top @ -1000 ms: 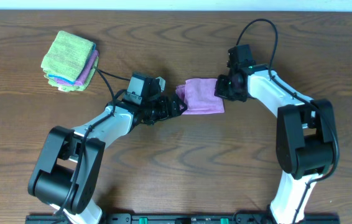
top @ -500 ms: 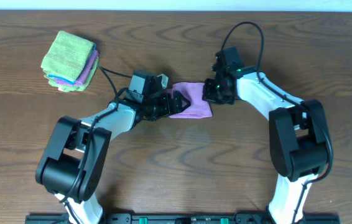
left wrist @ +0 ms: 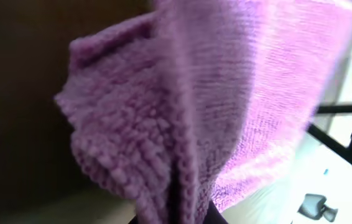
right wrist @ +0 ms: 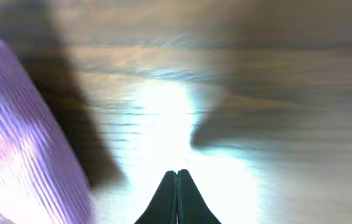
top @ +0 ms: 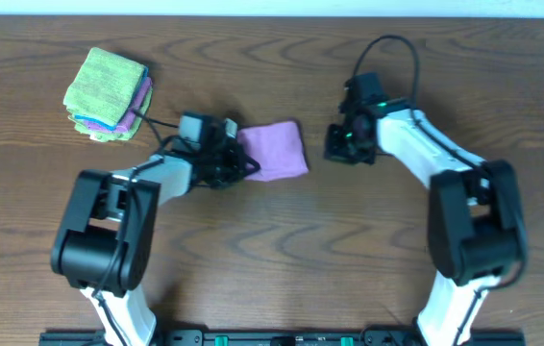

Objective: Fold the cloth
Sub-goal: 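Carry the pink square with the left gripper onto the towel stack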

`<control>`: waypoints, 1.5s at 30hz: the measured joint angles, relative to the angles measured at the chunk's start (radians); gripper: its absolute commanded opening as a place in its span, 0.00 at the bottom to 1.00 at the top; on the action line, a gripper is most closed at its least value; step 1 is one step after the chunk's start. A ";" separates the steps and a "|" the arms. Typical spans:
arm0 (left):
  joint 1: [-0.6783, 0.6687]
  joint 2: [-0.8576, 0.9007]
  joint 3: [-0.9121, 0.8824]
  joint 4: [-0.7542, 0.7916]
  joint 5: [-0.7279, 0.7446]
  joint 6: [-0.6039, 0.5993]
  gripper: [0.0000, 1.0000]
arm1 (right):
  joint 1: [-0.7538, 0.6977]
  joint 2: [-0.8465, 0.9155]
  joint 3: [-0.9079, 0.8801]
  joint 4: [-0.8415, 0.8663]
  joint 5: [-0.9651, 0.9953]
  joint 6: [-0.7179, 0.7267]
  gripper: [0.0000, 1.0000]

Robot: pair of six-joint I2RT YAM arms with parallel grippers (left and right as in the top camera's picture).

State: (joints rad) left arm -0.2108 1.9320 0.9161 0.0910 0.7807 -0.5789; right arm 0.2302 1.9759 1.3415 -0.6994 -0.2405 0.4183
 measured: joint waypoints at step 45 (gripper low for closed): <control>0.569 -0.206 0.083 0.347 -0.156 -0.205 0.06 | -0.101 -0.362 0.027 -0.207 0.053 -0.094 0.02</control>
State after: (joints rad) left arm 0.3584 1.7264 0.9989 0.4381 0.6247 -0.7837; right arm 0.1287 1.6142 1.3689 -0.9062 -0.1871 0.3244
